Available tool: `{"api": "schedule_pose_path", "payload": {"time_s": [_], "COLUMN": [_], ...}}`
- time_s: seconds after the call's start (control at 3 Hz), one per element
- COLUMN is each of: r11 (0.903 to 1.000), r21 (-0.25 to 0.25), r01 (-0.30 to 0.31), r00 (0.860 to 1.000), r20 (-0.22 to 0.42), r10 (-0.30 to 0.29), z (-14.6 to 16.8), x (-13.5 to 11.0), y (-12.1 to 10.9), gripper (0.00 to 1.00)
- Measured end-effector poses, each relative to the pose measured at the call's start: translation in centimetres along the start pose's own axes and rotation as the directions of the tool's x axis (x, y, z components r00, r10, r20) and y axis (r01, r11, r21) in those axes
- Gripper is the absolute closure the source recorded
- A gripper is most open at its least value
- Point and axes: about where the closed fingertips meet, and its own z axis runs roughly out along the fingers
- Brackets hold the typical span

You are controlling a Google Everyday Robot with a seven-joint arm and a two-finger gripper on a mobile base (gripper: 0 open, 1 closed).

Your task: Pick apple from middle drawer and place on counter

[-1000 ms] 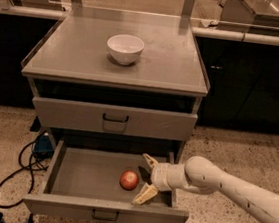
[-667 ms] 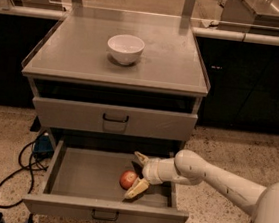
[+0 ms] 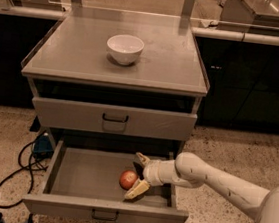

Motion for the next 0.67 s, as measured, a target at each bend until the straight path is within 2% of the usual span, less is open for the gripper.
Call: {"api": "schedule_pose_path", "payload": {"time_s": [0.33, 0.67], "r11": [0.9975, 0.9833], "r21": [0.011, 0.002], "r01": [-0.069, -0.182], "r00": [0.998, 0.983], "r20": [0.001, 0.029], "r10": [0.069, 0.182], "z": [1.9, 6.0], "x": [1.8, 4.2], "y": [-0.2, -0.8], "gripper": [0.0, 0.0]}}
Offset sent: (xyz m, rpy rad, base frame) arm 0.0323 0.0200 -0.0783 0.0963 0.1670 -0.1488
